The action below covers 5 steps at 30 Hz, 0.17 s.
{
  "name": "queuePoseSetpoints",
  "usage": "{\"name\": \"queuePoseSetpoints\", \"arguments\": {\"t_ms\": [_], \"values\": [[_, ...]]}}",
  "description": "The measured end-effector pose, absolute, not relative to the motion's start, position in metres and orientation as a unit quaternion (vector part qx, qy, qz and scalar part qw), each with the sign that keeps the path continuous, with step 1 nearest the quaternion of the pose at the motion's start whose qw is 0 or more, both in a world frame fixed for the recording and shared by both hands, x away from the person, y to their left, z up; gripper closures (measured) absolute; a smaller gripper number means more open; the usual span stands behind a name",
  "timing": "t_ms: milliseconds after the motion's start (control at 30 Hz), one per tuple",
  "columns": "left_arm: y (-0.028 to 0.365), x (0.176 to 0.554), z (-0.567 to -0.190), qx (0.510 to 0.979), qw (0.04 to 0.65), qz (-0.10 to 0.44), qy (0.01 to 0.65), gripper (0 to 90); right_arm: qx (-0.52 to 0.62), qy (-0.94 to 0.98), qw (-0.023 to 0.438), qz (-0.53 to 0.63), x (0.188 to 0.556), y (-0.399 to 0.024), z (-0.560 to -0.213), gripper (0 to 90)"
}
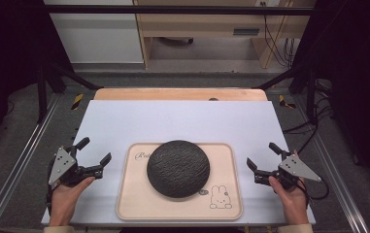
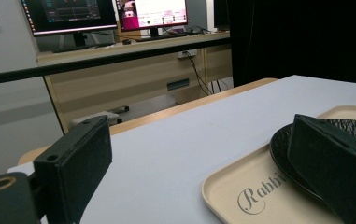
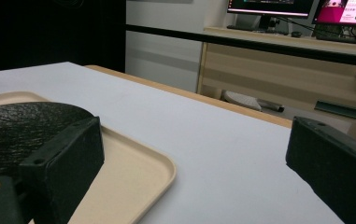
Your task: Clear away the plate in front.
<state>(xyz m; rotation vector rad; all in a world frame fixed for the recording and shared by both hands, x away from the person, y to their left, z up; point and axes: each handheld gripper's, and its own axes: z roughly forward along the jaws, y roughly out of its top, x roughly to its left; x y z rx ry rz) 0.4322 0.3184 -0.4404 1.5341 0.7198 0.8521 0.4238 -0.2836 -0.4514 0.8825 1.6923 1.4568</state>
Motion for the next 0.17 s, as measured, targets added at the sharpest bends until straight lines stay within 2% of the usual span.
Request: {"name": "queuePoseSetpoints", "arguments": {"t_ms": [167], "values": [[0.3129,0.4283,-0.4436,0.662,0.583,0.366,0.296,5.2,0.346,0.654,0.362,0.567,0.4183,-0.2855,-0.4542,4.5]]}}
